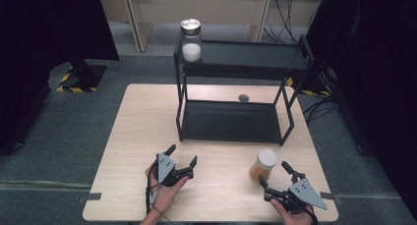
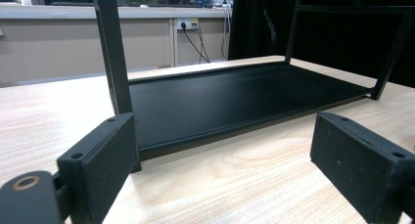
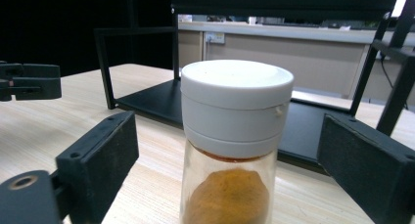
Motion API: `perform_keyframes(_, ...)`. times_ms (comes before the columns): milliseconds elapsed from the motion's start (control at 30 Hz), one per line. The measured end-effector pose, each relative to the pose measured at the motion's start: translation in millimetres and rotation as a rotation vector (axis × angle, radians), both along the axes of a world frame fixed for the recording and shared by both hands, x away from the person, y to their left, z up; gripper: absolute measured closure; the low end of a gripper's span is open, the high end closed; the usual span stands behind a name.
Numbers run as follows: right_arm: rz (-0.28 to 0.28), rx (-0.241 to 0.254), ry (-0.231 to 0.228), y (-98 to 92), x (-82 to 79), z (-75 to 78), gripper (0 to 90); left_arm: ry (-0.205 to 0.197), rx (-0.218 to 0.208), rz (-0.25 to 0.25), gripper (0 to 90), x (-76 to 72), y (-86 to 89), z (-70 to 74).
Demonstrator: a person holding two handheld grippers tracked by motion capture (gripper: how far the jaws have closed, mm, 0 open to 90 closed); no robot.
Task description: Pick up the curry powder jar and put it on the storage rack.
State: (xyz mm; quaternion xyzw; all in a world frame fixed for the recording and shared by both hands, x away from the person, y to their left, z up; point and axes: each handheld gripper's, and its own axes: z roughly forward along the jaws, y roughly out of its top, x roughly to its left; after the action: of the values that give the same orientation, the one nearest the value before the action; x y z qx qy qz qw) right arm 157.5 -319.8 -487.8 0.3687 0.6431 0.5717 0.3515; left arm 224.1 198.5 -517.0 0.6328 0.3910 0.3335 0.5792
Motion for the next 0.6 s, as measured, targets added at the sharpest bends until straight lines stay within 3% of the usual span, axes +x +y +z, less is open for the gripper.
perform_keyframes(100,-0.01,-0.008,0.017,2.8,5.7,2.3,12.6,-0.001,0.001,-0.001,9.8,-0.1,-0.2,0.0)
perform_keyframes(600,-0.005,-0.03,0.015,11.5,25.9,5.8,31.1,-0.001,0.001,-0.004,9.9,0.2,0.4,0.0)
